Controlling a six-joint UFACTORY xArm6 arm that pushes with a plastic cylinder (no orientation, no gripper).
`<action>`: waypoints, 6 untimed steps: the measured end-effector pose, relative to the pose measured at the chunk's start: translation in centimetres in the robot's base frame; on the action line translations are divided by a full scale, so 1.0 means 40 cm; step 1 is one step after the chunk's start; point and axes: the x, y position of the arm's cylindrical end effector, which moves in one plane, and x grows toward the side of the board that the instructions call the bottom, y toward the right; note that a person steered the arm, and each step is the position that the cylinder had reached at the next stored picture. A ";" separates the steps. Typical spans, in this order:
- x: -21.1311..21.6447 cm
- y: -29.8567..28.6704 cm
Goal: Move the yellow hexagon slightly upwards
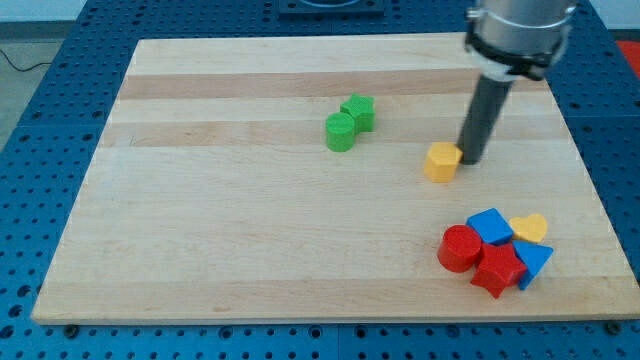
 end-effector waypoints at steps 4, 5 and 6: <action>0.129 0.004; 0.128 -0.090; 0.125 -0.137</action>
